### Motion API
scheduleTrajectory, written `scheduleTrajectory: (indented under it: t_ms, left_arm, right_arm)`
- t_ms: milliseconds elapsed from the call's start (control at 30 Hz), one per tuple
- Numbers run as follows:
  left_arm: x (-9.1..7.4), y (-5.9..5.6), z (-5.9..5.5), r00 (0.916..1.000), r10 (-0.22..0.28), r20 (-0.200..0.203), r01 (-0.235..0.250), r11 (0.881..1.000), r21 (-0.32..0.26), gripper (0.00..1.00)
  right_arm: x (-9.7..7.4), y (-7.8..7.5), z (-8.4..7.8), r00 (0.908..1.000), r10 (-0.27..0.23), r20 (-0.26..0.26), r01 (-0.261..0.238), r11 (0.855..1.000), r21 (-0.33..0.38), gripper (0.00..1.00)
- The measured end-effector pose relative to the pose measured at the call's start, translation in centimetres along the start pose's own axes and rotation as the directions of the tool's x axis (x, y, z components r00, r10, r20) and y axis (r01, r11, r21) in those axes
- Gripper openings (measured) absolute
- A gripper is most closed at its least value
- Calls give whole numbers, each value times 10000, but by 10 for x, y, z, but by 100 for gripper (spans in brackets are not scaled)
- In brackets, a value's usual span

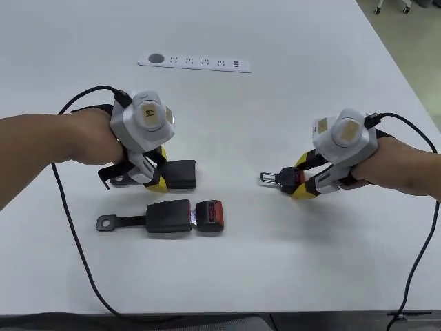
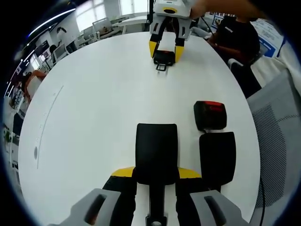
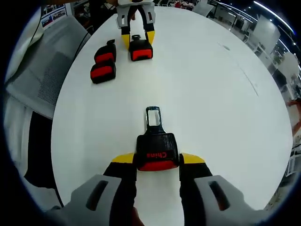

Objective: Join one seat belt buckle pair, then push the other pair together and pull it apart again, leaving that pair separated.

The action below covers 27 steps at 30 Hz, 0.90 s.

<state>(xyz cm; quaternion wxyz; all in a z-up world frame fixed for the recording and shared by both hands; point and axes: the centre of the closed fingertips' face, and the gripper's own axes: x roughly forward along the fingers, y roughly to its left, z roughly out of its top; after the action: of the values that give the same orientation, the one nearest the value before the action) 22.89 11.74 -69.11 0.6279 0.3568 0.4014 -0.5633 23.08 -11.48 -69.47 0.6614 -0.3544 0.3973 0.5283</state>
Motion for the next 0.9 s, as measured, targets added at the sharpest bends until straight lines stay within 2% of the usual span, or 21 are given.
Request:
scheduleTrajectory:
  t_ms: [100, 167, 200, 233, 267, 333, 367, 400, 433, 467, 500, 533, 600, 633, 733, 767, 800, 833, 867, 900]
  left_arm:
    - [0, 0, 0, 10000, 12, -45, -12, 10000, -24, 32]
    - [2, 4, -3, 10000, 53, -59, -55, 9993, -360, 33]
    - [2, 5, -3, 10000, 35, -35, -36, 9995, -329, 35]
    - [0, -1, 1, 10000, -20, 25, 21, 9996, -282, 38]
    - [0, -6, 3, 10000, -1, 28, 2, 9998, -192, 40]
    - [2, 0, 1, 9996, 283, 63, -283, 9996, 95, 48]
    - [-1, -2, 3, 9991, 422, 60, -422, 9991, 78, 51]
    - [-4, -2, 3, 9987, 502, 99, -501, 9987, -21, 52]
    - [-4, 5, 1, 9974, 650, 317, -642, 9976, -256, 52]
    - [-7, 7, 2, 9958, 784, 470, -763, 9961, -448, 52]
    - [-14, 7, 4, 9946, 894, 527, -863, 9945, -591, 52]
    - [-18, 7, 5, 9933, 971, 634, -925, 9931, -714, 53]
    - [-24, 4, 6, 9908, 1097, 791, -1021, 9902, -950, 54]
    - [-30, -3, 9, 9885, 1214, 896, -1121, 9884, -1024, 55]
    - [-39, -17, 9, 9836, 1385, 1153, -1255, 9857, -1128, 56]
    - [-42, -22, 10, 9774, 1532, 1454, -1361, 9833, -1210, 56]
    - [-45, -26, 12, 9707, 1674, 1722, -1448, 9801, -1360, 57]
    - [-50, -30, 13, 9604, 1967, 1975, -1662, 9729, -1608, 60]
    - [-52, -31, 12, 9533, 2224, 2042, -1885, 9667, -1729, 66]
    - [-56, -37, 9, 9476, 2448, 2054, -2066, 9597, -1907, 71]
  right_arm:
    - [-1, -8, 0, 9994, -322, -115, 320, 9993, -196, 41]
    - [-1, -6, 1, 9995, -298, -129, 295, 9994, -199, 41]
    - [-1, -6, 0, 9994, -304, -133, 302, 9994, -181, 40]
    - [-2, -6, 0, 9992, -380, -125, 379, 9992, -85, 40]
    - [-2, -6, 2, 9989, -470, -39, 470, 9989, 30, 41]
    - [-4, -5, 5, 9979, -594, 249, 589, 9980, 219, 45]
    - [-6, -5, 6, 9967, -737, 349, 723, 9965, 410, 46]
    - [-8, -6, 7, 9956, -836, 430, 813, 9953, 522, 48]
    - [-11, -6, 10, 9935, -997, 558, 959, 9932, 665, 49]
    - [-10, -6, 10, 9919, -1082, 669, 1031, 9919, 748, 50]
    - [-13, -4, 14, 9904, -1111, 824, 1041, 9909, 849, 50]
    - [-24, 0, 23, 9857, -1186, 1197, 1058, 9885, 1077, 49]
    - [-30, 6, 30, 9802, -1342, 1459, 1175, 9861, 1174, 50]
    - [-32, 9, 34, 9780, -1394, 1554, 1216, 9854, 1189, 50]
    - [-38, 24, 44, 9713, -1338, 1966, 1091, 9853, 1316, 51]
    - [-39, 30, 46, 9708, -1347, 1987, 1101, 9854, 1298, 52]
    - [-36, 29, 43, 9696, -1395, 2008, 1143, 9846, 1324, 54]
    - [-37, 33, 44, 9651, -1499, 2147, 1200, 9820, 1461, 55]
    - [-39, 38, 46, 9629, -1513, 2237, 1193, 9814, 1503, 57]
    - [-40, 42, 47, 9608, -1588, 2271, 1265, 9805, 1505, 58]
